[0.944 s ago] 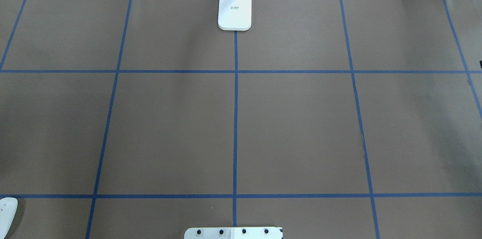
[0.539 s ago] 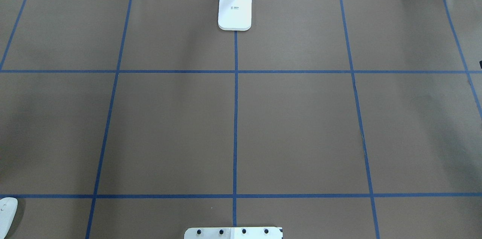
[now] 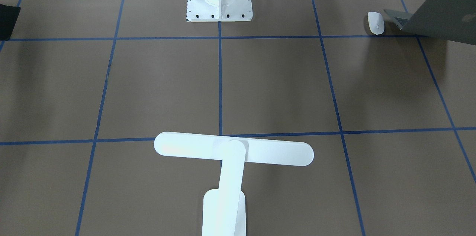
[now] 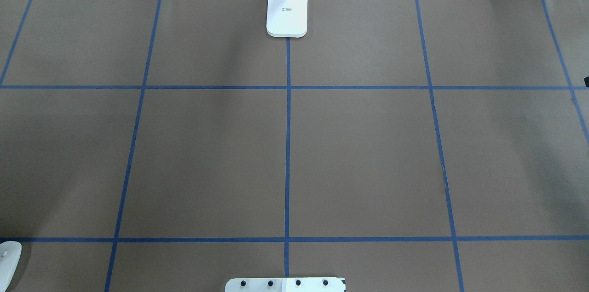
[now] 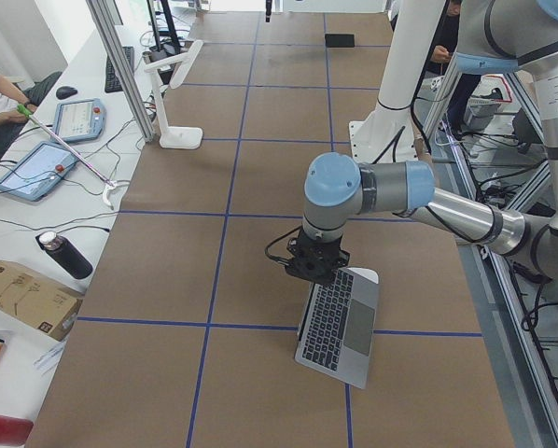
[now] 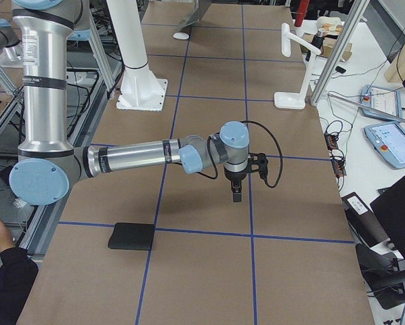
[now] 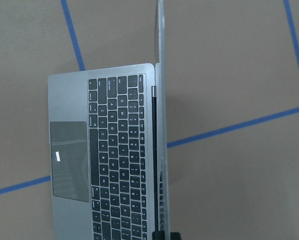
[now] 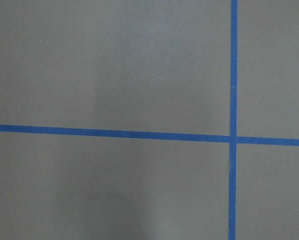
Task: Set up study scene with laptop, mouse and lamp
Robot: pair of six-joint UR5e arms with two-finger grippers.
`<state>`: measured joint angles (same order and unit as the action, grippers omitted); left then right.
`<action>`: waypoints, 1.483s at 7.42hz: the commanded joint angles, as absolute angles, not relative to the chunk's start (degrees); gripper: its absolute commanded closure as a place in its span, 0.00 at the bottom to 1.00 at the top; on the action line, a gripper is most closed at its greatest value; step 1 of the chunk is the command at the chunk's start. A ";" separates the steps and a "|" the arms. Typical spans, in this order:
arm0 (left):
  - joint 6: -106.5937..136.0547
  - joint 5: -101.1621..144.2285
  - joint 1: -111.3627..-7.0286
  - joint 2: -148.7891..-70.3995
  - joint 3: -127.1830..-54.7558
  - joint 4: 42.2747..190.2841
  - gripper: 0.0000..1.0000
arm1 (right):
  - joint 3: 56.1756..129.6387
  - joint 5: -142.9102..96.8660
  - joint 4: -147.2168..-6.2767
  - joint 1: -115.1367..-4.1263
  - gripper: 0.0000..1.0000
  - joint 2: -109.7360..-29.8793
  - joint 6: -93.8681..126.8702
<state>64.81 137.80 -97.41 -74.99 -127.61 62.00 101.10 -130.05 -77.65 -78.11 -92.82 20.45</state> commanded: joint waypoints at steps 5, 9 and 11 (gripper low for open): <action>90.74 138.34 -76.08 -112.98 -122.62 50.10 1.00 | 99.94 -130.51 -77.87 -77.87 0.00 -92.81 20.57; 120.61 135.18 -62.96 -130.57 -117.78 50.27 1.00 | 96.78 -132.54 -77.70 -77.87 0.00 -92.81 20.48; 124.89 130.71 -57.23 -143.11 -105.62 50.45 1.00 | 96.50 -132.63 -77.70 -77.87 0.00 -92.73 20.48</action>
